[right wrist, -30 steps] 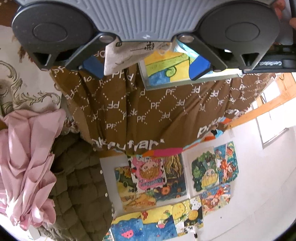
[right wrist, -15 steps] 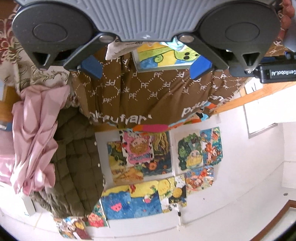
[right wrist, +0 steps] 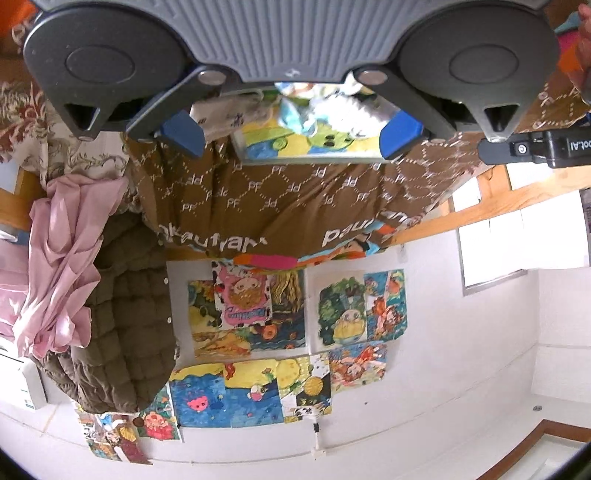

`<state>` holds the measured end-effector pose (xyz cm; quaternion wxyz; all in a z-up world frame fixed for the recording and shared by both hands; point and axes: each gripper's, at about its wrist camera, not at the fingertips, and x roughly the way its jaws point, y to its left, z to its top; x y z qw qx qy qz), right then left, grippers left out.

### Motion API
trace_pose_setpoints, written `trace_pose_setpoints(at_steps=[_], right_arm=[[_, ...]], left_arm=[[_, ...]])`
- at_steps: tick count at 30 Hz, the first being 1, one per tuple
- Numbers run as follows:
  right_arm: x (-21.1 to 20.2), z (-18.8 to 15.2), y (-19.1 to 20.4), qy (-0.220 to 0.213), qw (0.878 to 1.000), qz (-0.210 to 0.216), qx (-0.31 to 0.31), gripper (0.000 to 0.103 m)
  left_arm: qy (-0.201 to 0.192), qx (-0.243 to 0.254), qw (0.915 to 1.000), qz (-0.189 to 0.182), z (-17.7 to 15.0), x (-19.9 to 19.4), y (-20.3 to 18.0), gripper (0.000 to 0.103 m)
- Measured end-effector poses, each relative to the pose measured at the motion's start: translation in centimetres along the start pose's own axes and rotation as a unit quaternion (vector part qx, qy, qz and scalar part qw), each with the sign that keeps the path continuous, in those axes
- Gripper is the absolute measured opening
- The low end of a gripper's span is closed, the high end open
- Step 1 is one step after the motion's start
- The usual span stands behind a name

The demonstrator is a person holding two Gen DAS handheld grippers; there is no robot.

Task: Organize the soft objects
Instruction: 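Withdraw both tools from the tray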

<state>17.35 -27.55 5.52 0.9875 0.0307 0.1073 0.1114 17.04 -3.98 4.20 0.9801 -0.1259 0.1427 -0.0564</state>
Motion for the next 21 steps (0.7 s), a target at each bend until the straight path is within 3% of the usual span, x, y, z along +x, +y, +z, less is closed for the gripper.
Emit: trace_pose_setpoints(at_steps=[11, 21], right_arm=[[-3.5, -3.2, 2.5, 0.061, 0.998, 0.002, 0.001, 0.103], [-4.4, -5.0, 3.8, 0.11, 0.994, 0.003, -0.011, 0.103]], left_arm=[[0.031, 0.019, 0.9992, 0.017, -3.1, -5.8, 3.1, 0.102], [0.071, 0.001, 0.9969, 0.032, -5.7, -7.5, 5.6, 0.102]])
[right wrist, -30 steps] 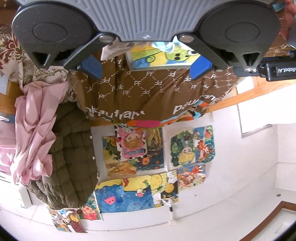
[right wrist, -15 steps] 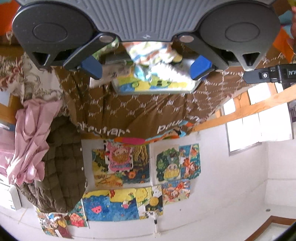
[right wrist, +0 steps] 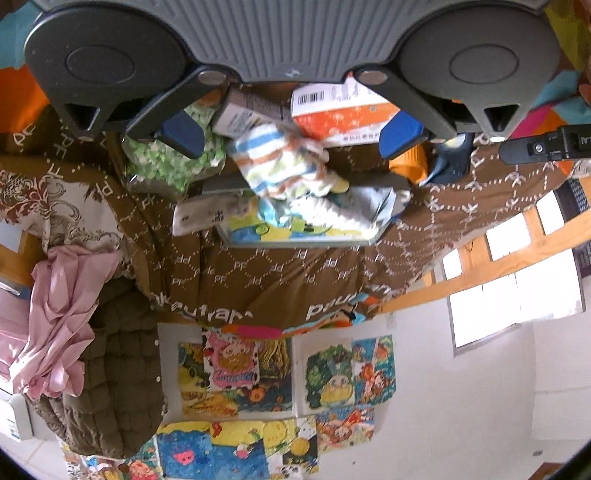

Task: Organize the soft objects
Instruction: 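Withdraw both tools from the tray, then move both tools toward the orange silicone cup and black cloth item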

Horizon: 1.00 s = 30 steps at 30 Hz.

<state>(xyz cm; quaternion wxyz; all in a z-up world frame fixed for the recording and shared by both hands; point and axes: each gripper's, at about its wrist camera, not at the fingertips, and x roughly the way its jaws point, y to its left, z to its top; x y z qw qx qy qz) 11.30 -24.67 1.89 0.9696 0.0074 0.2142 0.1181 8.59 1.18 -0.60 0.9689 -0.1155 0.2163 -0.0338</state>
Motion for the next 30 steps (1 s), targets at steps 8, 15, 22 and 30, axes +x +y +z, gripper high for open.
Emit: trace_pose_setpoints(at_steps=[8, 15, 22, 30], right_arm=[[1.3, -0.7, 0.9, 0.045, 0.999, 0.006, -0.021, 0.103], [2.1, -1.1, 1.3, 0.07, 0.997, 0.021, -0.033, 0.103], [2.9, -1.3, 1.9, 0.088, 0.995, 0.034, -0.044, 0.103], [3.6, -1.4, 2.4, 0.095, 0.993, 0.043, -0.053, 0.103]], left_arm=[[0.041, -0.008, 0.999, 0.014, -1.2, 0.8, 0.6, 0.102], [0.06, -0.005, 0.9978, 0.026, -1.6, 1.5, 0.7, 0.102], [0.083, -0.009, 0.9955, 0.044, -2.0, 2.5, 1.1, 0.102], [0.096, -0.022, 0.9933, 0.061, -2.0, 3.2, 1.7, 0.102]])
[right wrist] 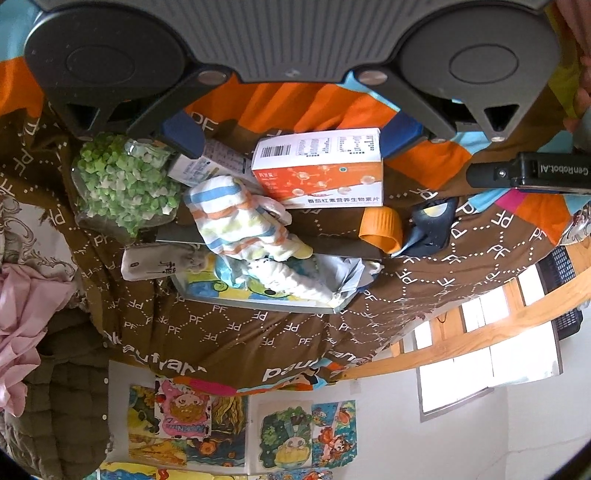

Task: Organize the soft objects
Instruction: 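Move both tools toward the orange silicone cup and black cloth item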

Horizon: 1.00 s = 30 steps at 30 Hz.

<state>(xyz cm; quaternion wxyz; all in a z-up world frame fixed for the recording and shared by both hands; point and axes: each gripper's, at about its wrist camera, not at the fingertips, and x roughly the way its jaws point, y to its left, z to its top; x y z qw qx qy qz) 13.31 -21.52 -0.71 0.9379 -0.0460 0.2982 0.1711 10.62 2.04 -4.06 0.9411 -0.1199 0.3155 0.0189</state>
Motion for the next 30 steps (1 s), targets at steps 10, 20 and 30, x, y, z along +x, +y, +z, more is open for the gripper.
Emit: trace_pose_setpoints(at_steps=[10, 20, 30], right_arm=[[1.5, 0.5, 2.1, -0.024, 0.998, 0.013, -0.051, 0.103], [3.7, 1.1, 3.2, -0.038, 0.996, 0.028, -0.074, 0.103], [6.5, 2.1, 2.9, -0.044, 0.995, 0.025, -0.082, 0.103]], left_arm=[[-0.009, -0.009, 0.9998, 0.015, 0.9, 1.2, 1.2, 0.102], [-0.009, 0.015, 0.9998, 0.005, 1.8, 3.5, 1.2, 0.102], [-0.002, 0.028, 0.9996, -0.003, 3.1, 6.2, 2.2, 0.102]])
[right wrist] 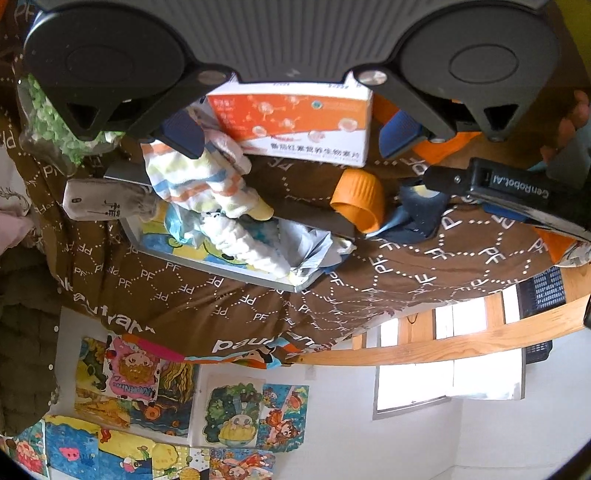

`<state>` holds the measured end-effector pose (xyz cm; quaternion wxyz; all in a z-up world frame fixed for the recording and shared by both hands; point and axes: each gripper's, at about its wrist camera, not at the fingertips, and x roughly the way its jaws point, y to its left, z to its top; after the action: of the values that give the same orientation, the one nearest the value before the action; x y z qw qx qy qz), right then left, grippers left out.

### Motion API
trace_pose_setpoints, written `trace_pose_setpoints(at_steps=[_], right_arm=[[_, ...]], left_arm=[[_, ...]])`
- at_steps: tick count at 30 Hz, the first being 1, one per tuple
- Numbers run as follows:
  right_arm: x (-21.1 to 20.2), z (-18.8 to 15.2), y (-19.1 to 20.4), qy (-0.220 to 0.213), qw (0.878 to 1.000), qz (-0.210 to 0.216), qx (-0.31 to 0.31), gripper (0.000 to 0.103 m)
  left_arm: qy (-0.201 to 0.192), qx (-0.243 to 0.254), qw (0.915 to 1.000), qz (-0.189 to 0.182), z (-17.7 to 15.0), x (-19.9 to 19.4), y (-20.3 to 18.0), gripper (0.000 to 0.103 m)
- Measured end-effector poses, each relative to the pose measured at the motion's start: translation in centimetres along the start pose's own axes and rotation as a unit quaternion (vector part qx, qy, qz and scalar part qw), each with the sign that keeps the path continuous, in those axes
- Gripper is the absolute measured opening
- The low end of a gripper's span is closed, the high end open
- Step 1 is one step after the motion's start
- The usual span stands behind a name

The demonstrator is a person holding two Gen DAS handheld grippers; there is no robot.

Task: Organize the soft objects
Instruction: 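Move both tools toward the orange silicone cup and black cloth item, then grasp the orange silicone cup with the right tool while the left tool grasps the black cloth item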

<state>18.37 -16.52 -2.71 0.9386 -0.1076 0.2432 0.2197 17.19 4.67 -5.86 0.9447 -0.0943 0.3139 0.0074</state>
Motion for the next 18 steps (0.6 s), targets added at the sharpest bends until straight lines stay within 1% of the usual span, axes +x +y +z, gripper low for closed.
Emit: trace_pose_setpoints(at_steps=[5, 8, 12, 15, 18], right_arm=[[1.7, 0.2, -0.8, 0.006, 1.0, -0.002, 0.006, 0.103], [2.5, 0.3, -1.0, 0.007, 1.0, -0.001, 0.005, 0.103], [3.5, 0.6, -1.2, -0.001, 1.0, 0.001, -0.001, 0.103], [4.5, 1.0, -1.4, -0.002, 1.0, 0.013, 0.0, 0.103], [5.6, 1.4, -1.5, 0.001, 0.999, 0.039, 0.003, 0.103]], left_arm=[[0.007, 0.008, 0.9999, -0.011, 0.4, 1.8, 0.7, 0.102], [0.02, 0.001, 0.9996, -0.018, 0.5, 3.0, 1.2, 0.102], [0.037, -0.006, 0.999, -0.025, 0.6, 4.0, 1.6, 0.102], [0.039, -0.011, 0.9988, -0.028, 0.8, 4.5, 1.9, 0.102], [0.037, -0.022, 0.9985, -0.032, 1.1, 4.9, 2.5, 0.102]])
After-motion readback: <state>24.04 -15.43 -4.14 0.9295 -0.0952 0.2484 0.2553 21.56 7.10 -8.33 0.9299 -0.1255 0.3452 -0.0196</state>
